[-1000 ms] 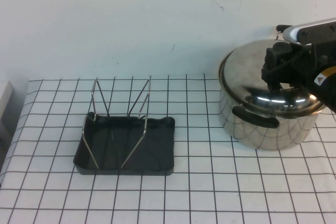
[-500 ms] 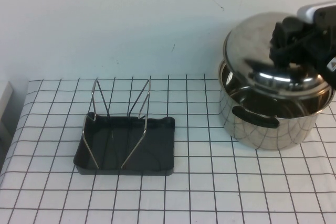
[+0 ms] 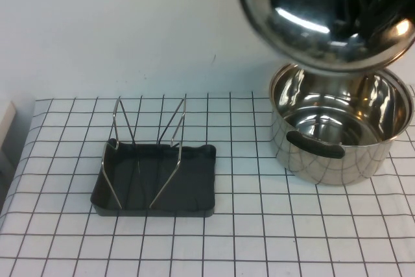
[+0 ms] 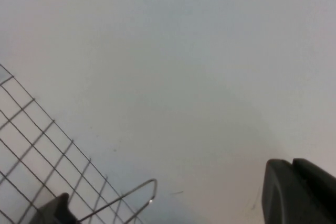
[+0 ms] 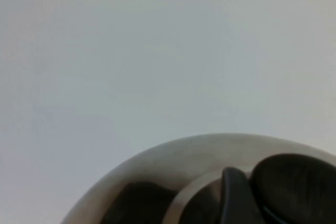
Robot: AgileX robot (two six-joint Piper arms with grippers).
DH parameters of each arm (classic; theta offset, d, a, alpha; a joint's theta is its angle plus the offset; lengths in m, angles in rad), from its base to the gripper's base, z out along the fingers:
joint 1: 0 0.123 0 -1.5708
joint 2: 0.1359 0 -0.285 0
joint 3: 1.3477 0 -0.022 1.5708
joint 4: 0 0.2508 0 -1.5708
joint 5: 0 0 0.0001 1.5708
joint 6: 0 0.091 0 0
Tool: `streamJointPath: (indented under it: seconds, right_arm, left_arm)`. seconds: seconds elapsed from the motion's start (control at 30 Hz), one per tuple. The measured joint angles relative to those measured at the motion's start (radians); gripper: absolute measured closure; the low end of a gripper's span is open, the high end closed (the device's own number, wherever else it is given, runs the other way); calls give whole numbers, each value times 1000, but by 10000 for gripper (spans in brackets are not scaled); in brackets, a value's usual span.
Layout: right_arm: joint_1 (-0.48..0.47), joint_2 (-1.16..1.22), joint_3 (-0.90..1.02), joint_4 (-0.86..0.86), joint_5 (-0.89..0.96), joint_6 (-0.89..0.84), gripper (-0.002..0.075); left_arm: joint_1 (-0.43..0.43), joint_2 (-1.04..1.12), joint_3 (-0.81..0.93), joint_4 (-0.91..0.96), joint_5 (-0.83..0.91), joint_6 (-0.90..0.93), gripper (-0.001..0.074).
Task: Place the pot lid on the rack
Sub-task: Hand over the pot lid
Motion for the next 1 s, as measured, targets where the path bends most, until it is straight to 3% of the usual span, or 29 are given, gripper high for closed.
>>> streamJointPath:
  seconds: [0.1,0.2,0.4,0.5,0.67,0.73,0.83,1.0]
  right_arm:
    - [43,-9,0,-196,-16,140,372]
    - [114,-9,0,-350,0,214,373]
    - [263,-9,0,-370,34,259,372]
    - [303,-9,0,-343,31,268,372]
    - [346,-9,0,-329,31,292,373]
    - [355,-9,0,-329,30,294,373]
    - [355,-9,0,-329,30,321,373]
    - [355,3,0,-335,5,392,373]
  left_arm:
    - [0,0,0,52,-27,-135,738]
    - [0,2,0,260,-138,-333,738]
    - [0,33,0,678,-419,-696,724]
    - [0,72,0,740,-493,-884,626]
    - [0,140,0,771,-698,-1014,248]
    - [0,167,0,789,-738,-1058,134]
    - [0,213,0,807,-801,-1098,79]
    - [0,288,-4,811,-909,-1099,90]
